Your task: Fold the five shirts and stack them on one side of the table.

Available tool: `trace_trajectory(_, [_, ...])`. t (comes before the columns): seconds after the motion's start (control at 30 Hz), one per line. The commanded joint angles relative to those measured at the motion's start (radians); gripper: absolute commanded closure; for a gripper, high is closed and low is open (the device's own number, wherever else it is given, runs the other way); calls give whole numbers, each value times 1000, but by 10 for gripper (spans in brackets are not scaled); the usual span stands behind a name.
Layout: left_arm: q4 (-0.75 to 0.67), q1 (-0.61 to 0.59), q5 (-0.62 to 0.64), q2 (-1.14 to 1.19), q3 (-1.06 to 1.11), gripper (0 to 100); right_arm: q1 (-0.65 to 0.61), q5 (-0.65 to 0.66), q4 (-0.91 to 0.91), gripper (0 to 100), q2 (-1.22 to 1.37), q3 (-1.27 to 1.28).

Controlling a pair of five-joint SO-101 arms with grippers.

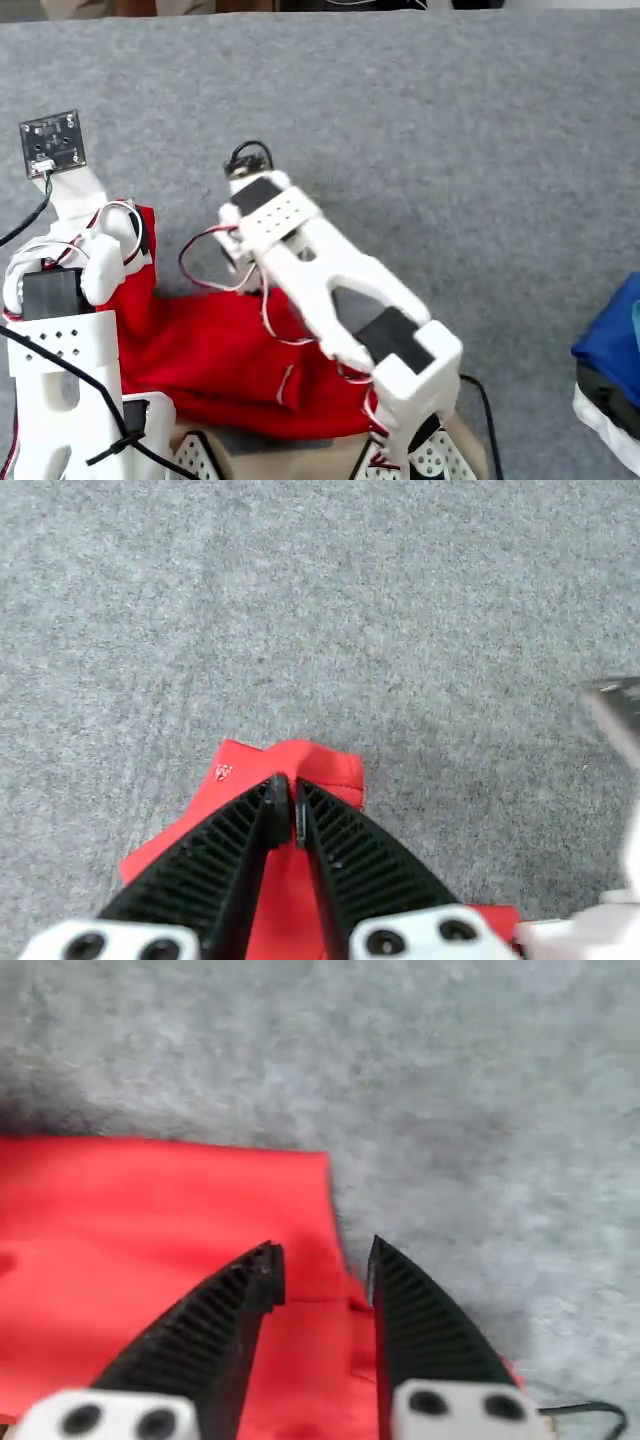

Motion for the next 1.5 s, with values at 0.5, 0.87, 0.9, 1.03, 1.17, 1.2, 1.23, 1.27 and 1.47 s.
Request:
trace_trajectory(0.5, [-11,-72,-9,-2,-3,981,-19,-34,-58,846,236,-168])
trace_trajectory(0.87, [-11,-72,-11,-7,-5,981,-4,37,-32,994,320,-234])
trace_trajectory(0.9, [-11,-72,-11,-7,-8,981,12,37,-17,995,308,-237])
trace_trajectory(1.03, [-15,-72,-11,-5,-12,981,113,44,68,995,236,-314])
trace_trajectory(1.17, [-21,-72,-12,1,-14,981,252,51,135,995,148,-444])
trace_trajectory(1.2, [-21,-71,-21,1,-14,981,286,68,138,995,134,-476])
trace_trajectory(1.23, [-21,-68,-32,1,-14,981,315,94,138,995,122,-507])
trace_trajectory(1.27, [-21,-68,-35,1,-14,981,340,115,130,995,116,-535])
trace_trajectory(1.47, [-21,-69,-37,1,-5,981,430,146,54,995,148,-570])
